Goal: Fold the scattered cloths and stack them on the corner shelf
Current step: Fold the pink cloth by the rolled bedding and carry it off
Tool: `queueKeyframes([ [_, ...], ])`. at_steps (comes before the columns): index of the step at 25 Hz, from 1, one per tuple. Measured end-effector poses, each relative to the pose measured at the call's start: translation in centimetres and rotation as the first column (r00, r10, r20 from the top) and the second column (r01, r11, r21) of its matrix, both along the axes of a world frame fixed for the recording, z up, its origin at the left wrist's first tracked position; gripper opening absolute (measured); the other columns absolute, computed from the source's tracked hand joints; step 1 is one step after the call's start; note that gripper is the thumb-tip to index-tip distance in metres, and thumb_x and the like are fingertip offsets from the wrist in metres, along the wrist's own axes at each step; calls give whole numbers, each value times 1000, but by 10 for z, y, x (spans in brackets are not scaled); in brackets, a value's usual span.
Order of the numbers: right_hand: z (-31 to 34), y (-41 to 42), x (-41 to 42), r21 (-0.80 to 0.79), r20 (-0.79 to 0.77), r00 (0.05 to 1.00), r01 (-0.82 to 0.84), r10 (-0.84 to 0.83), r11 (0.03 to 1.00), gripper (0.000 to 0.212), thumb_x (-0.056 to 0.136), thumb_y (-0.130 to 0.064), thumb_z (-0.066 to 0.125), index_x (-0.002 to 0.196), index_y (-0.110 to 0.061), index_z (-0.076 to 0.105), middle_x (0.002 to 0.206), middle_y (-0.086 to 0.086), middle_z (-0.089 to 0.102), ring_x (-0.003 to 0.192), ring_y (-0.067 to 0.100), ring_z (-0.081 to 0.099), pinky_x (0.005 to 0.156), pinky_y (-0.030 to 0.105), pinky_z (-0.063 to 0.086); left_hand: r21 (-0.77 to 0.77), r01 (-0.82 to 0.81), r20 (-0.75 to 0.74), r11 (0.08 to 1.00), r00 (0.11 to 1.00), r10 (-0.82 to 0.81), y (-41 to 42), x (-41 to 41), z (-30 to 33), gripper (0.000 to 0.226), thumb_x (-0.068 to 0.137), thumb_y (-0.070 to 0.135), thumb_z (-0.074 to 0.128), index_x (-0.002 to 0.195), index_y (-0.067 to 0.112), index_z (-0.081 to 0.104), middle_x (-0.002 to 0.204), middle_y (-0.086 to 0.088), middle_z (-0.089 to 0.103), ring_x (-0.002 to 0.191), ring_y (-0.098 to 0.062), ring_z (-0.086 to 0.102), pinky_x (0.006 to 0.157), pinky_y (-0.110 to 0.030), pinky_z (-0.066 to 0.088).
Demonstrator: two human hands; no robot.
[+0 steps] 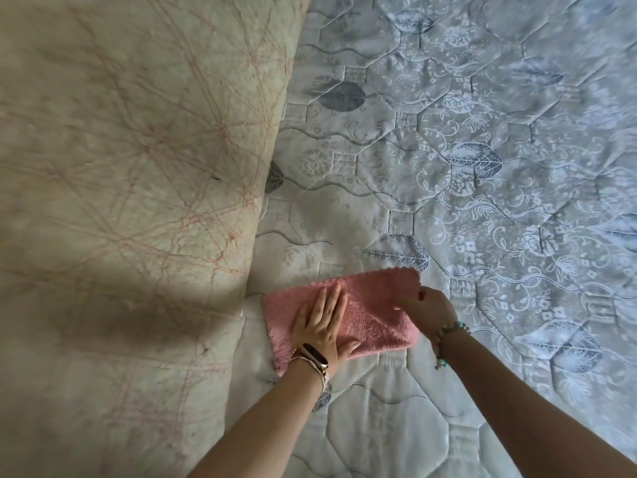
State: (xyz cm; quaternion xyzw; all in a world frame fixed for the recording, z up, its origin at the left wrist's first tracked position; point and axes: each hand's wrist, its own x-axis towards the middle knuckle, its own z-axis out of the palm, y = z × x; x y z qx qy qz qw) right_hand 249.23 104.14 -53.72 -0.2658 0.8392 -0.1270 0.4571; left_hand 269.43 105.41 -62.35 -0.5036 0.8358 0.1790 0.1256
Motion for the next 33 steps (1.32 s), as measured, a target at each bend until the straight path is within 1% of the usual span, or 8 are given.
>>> queueKeyframes([
  [7, 44, -12, 65, -38, -331, 809, -526, 486, 850, 27, 84, -44, 47, 72, -20, 50, 76, 2, 60, 81, 25, 58, 76, 33, 42, 121, 37, 39, 992, 998, -42, -14, -4, 21, 89, 87, 66, 34, 153, 21, -5, 161, 2, -15, 148, -22, -12, 114, -53, 19],
  [10, 36, -13, 97, -63, -150, 870, -483, 470, 874, 18, 82, -38, 53, 85, -20, 50, 84, 7, 67, 76, 26, 62, 70, 33, 53, 71, -193, -340, 979, 917, 206, 0, 7, 43, 64, 88, 37, 46, 145, 8, 37, 146, -13, 46, 130, -21, 48, 101, -42, 47],
  [12, 23, -15, 117, -87, -95, 894, -445, 437, 891, 20, 80, -34, 58, 93, -18, 51, 87, 8, 67, 77, 27, 63, 69, 33, 53, 373, -490, -556, 788, 561, 613, 5, 22, 57, 31, 88, 16, 55, 117, 17, 64, 97, -7, 74, 80, -15, 68, 65, -35, 56],
  [15, 4, -17, 145, -71, -75, 892, -450, 445, 890, 19, 82, -29, 58, 93, -18, 49, 86, 8, 64, 77, 27, 60, 63, 30, 46, 943, -329, -120, 46, -206, 971, -5, 49, 70, 18, 95, 13, 54, 98, 15, 72, 75, -3, 75, 63, -12, 69, 52, -25, 52],
  [17, -6, -16, 159, -70, -85, 884, -465, 459, 883, 17, 86, -29, 56, 92, -18, 46, 85, 7, 62, 77, 26, 59, 64, 31, 47, 978, -166, 59, -123, -343, 937, -15, 60, 73, 21, 96, 23, 55, 92, 11, 71, 76, -4, 73, 59, -10, 68, 50, -22, 52],
  [26, -23, 2, 168, -185, 111, 871, -455, 479, 871, 22, 82, -20, 62, 104, -20, 63, 90, -4, 70, 85, 13, 67, 82, 32, 57, 927, -373, -23, -52, -193, 981, -19, 85, 45, 26, 89, 38, 66, 101, 15, 70, 70, -1, 68, 59, -13, 58, 49, -22, 44],
  [29, -30, 6, 145, -243, -71, 950, -311, 303, 919, 21, 84, -12, 59, 102, -19, 67, 98, -2, 68, 88, 17, 65, 77, 38, 57, 824, -544, -203, 158, -23, 979, -13, 91, 33, 15, 85, 16, 71, 97, 7, 70, 65, 1, 64, 57, -15, 55, 51, -23, 41],
  [33, -52, 15, 125, -384, -491, 803, -548, 339, 743, 47, 73, 5, 71, 110, -21, 61, 120, 10, 64, 111, 33, 59, 79, 49, 58, 698, -663, -340, 270, 24, 940, -10, 87, 28, 4, 87, 13, 68, 90, 16, 69, 77, -4, 70, 67, -17, 63, 61, -27, 49],
])
